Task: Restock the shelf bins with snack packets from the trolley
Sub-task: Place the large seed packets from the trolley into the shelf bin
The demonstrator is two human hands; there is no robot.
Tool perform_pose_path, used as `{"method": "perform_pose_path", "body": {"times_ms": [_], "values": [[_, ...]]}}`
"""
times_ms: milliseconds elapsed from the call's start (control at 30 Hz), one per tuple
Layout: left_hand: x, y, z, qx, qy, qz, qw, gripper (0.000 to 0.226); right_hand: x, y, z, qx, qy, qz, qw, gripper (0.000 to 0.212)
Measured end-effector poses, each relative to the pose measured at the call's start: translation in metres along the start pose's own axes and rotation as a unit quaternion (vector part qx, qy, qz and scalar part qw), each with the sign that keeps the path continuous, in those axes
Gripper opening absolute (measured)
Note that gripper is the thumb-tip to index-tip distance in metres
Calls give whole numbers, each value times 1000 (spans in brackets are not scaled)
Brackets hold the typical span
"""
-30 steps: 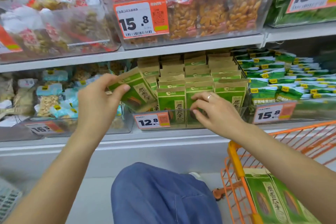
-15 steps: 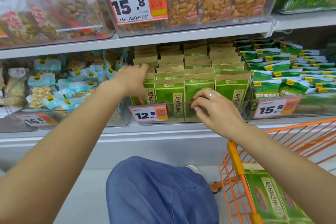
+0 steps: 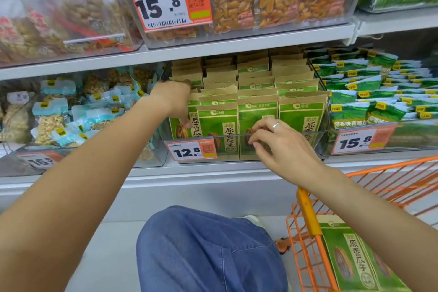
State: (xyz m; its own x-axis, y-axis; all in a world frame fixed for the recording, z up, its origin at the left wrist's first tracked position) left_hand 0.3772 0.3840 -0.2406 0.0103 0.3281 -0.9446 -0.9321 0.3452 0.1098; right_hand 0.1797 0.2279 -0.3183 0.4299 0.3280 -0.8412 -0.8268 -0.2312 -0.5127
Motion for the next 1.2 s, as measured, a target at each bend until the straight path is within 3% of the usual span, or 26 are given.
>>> {"method": "perform_pose_path", "body": {"times_ms": [200,300,400,600,733,900,967,1033,1100,1200], "values": [[13,23,8,-15,12,-212,977,86,-1,0,0,2,-5,1,1000,10],[23,27,11,8,25,-276,961,80,0,0,-1,2,-2,-5,1000,9],[30,25,9,21,11,-270,963,86,1,0,-1,4,1,-7,1000,9],[14,22,13,-12,-6,-215,977,118,-8,4,-3,-6,-41,-5,999,10],[25,31,14,-1,-4,-252,968,103,-25,23,-9,-15,-35,-26,999,17],[30,38,14,-12,61,-205,977,101,-54,60,-16,-59,-6,-48,997,26],[17,52,17,-14,129,-275,953,84,-70,80,-18,-65,3,-56,996,25],[4,77,8,25,224,-390,893,55,-83,105,-25,-60,4,-36,998,25],[-2,107,-21,127,274,-443,844,35,-89,133,-32,-78,22,20,997,23],[7,147,-87,305,292,-360,832,26,-85,168,-43,-126,67,152,978,20]]}}
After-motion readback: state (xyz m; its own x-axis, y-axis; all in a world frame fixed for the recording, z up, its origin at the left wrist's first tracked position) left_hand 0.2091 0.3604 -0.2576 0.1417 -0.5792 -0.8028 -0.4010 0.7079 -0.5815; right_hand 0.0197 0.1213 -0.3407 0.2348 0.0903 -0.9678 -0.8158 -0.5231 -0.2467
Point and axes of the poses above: each hand's wrist, its own y-axis away from the middle knuckle, its own x-axis out of the palm, z = x × y, the point moved 2 cm from there along -y, towards the middle knuckle, and after that the axes turned 14 degrees about -x, right-handed, at the moved point
